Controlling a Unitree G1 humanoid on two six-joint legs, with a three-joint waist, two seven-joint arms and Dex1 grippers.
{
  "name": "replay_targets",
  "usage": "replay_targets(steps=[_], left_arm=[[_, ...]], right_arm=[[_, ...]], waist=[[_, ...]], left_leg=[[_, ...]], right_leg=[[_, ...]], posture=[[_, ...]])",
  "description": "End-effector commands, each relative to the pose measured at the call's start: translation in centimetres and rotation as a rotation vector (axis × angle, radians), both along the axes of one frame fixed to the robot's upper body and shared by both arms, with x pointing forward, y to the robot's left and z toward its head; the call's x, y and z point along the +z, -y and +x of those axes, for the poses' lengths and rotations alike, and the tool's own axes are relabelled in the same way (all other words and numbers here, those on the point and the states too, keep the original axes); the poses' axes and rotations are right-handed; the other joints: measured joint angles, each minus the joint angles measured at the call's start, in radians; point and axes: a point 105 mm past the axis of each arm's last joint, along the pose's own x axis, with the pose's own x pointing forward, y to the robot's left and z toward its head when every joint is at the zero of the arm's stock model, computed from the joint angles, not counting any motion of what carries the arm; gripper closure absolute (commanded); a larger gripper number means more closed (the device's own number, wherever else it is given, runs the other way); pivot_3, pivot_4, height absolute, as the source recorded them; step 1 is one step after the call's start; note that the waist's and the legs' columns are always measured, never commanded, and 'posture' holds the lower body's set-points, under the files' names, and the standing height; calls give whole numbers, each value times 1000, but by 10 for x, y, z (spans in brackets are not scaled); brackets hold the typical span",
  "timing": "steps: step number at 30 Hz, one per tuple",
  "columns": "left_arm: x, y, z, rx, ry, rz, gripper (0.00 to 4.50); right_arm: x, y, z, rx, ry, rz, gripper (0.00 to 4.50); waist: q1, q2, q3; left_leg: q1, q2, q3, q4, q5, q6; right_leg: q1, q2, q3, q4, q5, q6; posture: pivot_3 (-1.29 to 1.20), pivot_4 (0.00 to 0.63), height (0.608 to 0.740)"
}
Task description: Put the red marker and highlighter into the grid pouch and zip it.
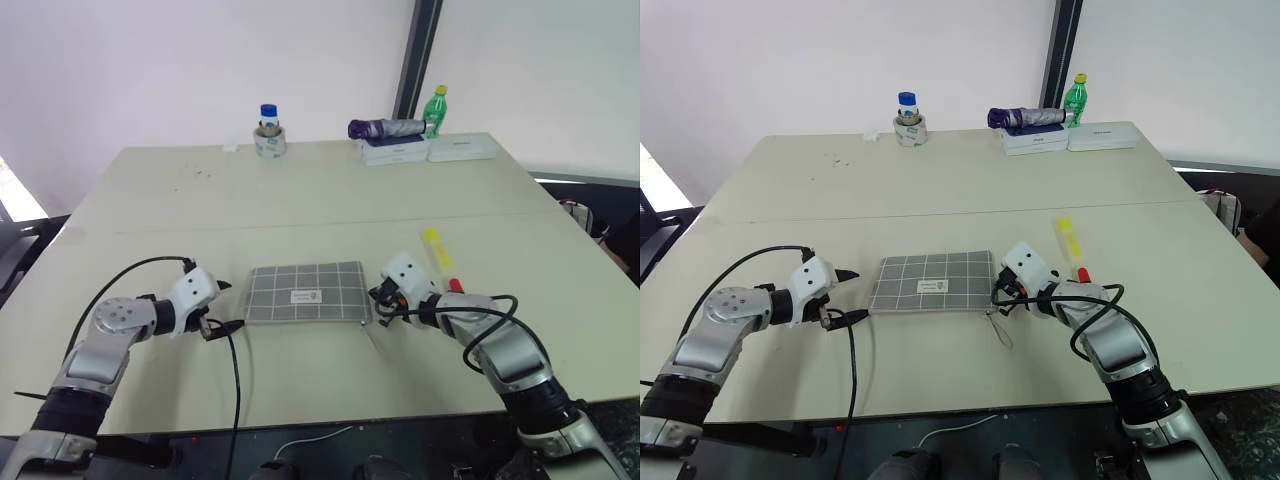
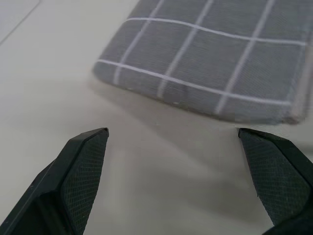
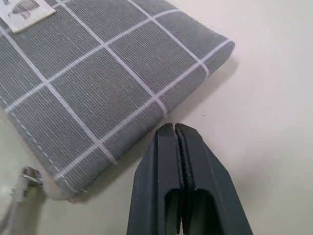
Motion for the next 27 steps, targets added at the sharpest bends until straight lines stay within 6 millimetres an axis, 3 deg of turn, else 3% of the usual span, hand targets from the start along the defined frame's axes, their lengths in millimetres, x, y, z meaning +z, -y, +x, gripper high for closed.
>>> replay_targets(steps=[1, 4, 11, 17, 27], left_arm=[[3, 2, -11, -50, -1, 15, 0], [3, -4, -16, -87, 58, 93, 0], [19, -17, 7, -83, 323, 260, 0], [22, 3, 18, -179, 483, 301, 0], [9, 22, 9, -389, 521, 356, 0]], right_arm=[[9, -1, 6, 28, 44, -16, 4448], [5, -3, 14, 58, 50, -51, 4448], [7, -13, 20, 103, 62, -44, 4448], [7, -19, 20, 110, 63, -31, 4448], [7, -20, 24, 98, 64, -29, 4448]], waist=[[0, 0, 0], [-3, 0, 0], [3, 0, 0], [2, 0, 0], [0, 0, 0]], left_leg=[[0, 0, 0, 0, 0, 0], [0, 0, 0, 0, 0, 0], [1, 0, 0, 0, 0, 0], [0, 0, 0, 0, 0, 0], [0, 0, 0, 0, 0, 0]], right_leg=[[0, 0, 0, 0, 0, 0], [0, 0, 0, 0, 0, 0], [0, 0, 0, 1, 0, 0], [0, 0, 0, 1, 0, 0], [-1, 0, 0, 1, 0, 0]], posture=[[0, 150, 740], [0, 150, 740], [0, 150, 740], [0, 150, 740], [0, 150, 740]])
